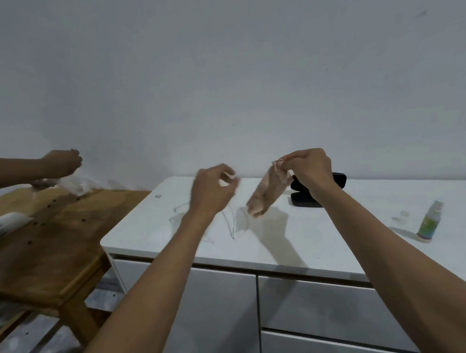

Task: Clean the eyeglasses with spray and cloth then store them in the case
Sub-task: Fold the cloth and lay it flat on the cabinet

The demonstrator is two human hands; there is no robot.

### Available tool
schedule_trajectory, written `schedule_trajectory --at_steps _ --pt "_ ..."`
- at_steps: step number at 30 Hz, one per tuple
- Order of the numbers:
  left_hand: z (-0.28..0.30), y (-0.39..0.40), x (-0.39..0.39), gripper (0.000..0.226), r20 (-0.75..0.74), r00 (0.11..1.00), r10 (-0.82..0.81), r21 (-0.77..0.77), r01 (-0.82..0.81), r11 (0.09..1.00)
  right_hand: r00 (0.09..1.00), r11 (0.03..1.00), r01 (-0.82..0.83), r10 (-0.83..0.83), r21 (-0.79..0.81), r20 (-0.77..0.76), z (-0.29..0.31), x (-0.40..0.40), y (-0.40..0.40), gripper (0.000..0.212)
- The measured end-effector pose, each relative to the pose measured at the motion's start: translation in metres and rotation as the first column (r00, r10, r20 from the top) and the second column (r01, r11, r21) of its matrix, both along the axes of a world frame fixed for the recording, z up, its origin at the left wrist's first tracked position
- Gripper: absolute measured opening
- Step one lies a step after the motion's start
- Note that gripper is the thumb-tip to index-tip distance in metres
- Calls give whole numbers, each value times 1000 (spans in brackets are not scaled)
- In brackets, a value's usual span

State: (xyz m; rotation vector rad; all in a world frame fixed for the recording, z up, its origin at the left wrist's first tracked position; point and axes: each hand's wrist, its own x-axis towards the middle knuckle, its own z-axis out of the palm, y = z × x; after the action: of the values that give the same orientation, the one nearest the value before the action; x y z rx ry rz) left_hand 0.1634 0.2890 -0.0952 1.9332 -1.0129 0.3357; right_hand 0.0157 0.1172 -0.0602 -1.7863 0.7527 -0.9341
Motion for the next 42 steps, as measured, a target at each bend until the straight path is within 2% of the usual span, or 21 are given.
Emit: schedule_trajectory --at_steps 2,3,7,12,18,20,22,24,27,29,31,33,35,36,42 --pt "21 -26 -34 23 -228 958 -172 79 194 978 1000 1000 -7 7 30 11 8 -5 -1 7" --pt "26 -38 -47 25 -287 934 -211 78 242 967 1000 998 -19 19 52 10 12 -8 0 7" --pt "29 -71 -72 16 -242 940 -239 -24 241 970 999 987 -41 41 155 5 24 -21 -6 7" --pt "36 -81 -85 11 -315 896 -313 -128 286 950 999 986 -34 33 166 8 34 -45 -25 4" --pt "56 -84 -92 4 -580 716 -389 -270 282 921 1000 989 -10 13 148 -18 41 -64 -32 6" --pt "60 -85 -91 7 -656 633 -410 -310 269 912 999 992 -17 21 127 -31 40 -67 -34 15" --pt "64 -85 -91 14 -688 578 -438 -338 279 899 999 993 -30 32 114 -16 39 -70 -35 25" --pt "66 -85 -91 20 -695 559 -451 -350 285 892 998 993 -63 63 100 10 39 -71 -35 26" --pt "71 -86 -91 14 -689 577 -438 -339 278 899 984 977 -173 166 123 66 42 -73 -35 17" --pt "74 -86 -93 8 -683 591 -429 -338 264 903 967 949 -254 243 186 81 45 -76 -35 18" --pt "76 -87 -93 9 -661 620 -423 -340 255 905 958 935 -284 285 214 25 49 -79 -34 29" --pt "76 -88 -93 12 -626 663 -411 -340 242 909 948 932 -303 315 199 -32 52 -81 -32 23" --pt "76 -89 -92 11 -581 712 -394 -345 222 912 945 934 -307 322 182 -61 53 -83 -31 5" --pt "75 -89 -92 10 -560 734 -385 -348 214 913 948 940 -299 312 163 -65 53 -83 -31 5" --pt "74 -90 -90 7 -490 787 -374 -344 219 913 964 961 -266 265 75 25 49 -82 -33 19"
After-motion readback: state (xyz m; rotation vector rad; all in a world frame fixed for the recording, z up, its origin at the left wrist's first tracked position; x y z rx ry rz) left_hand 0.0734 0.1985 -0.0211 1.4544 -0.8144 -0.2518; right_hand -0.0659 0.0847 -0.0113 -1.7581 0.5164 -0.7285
